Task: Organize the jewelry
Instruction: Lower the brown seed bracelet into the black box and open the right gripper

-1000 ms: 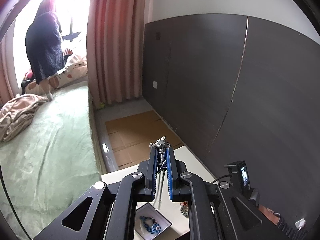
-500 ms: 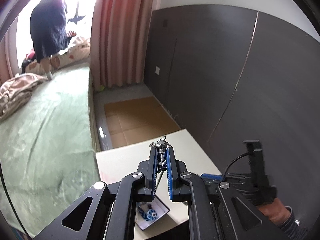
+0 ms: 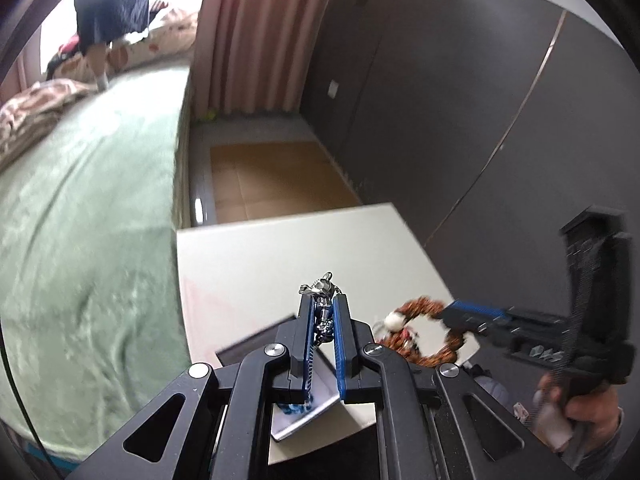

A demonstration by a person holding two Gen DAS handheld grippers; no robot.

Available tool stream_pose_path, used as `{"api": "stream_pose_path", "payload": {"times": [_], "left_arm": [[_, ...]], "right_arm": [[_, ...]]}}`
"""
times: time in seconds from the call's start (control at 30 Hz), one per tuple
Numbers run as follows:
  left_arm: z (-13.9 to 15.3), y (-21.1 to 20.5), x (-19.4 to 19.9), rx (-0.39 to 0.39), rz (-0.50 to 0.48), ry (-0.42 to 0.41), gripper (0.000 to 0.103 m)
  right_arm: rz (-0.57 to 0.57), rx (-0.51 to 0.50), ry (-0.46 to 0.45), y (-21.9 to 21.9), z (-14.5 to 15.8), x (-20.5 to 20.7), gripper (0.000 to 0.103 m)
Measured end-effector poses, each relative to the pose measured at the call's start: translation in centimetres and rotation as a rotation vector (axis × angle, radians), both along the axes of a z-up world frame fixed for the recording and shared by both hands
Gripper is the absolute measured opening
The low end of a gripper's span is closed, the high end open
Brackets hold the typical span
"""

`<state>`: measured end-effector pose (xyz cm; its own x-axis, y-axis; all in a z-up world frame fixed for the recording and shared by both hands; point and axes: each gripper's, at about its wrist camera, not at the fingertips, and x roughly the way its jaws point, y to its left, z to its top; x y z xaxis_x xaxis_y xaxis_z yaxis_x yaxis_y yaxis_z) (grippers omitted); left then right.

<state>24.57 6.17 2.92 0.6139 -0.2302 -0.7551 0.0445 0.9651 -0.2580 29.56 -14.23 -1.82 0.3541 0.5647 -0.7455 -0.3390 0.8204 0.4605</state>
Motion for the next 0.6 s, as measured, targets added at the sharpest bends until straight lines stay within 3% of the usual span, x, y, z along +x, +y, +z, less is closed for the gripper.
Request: {"api": "stream_pose_path", "payload": {"times": [0.2, 0.3, 0.37, 0.43, 0.6], "left_arm": [[-4.7, 0.5, 1.1, -0.034, 0.033, 0.178, 0.013], [-5.5, 1.3, 0.7, -0.046, 0.059, 0.193, 0.017], [-5.4, 2.1, 0.2, -0.041, 0.085, 0.192, 0.053], [-4.8, 3.0, -0.6, -0.041, 0.119, 0.159, 0.070], [-4.4, 5.2, -2.0, -0.043, 0.182, 0.148, 0.073]], "right_arm": [[0.008, -0.002, -0.012, 0.4, 0.6, -0.1, 0.020], [0.020, 0.001, -0.015, 0.9, 0.7, -0.2, 0.020], [0.035, 0.007, -0.013, 1.5, 0.7, -0.2, 0.020], [0.047, 0.010, -0.009, 2.0, 0.6, -0.1, 0.020], [0.082, 0.005, 0.001, 3.8, -0.1, 0.2, 0.020]]}}
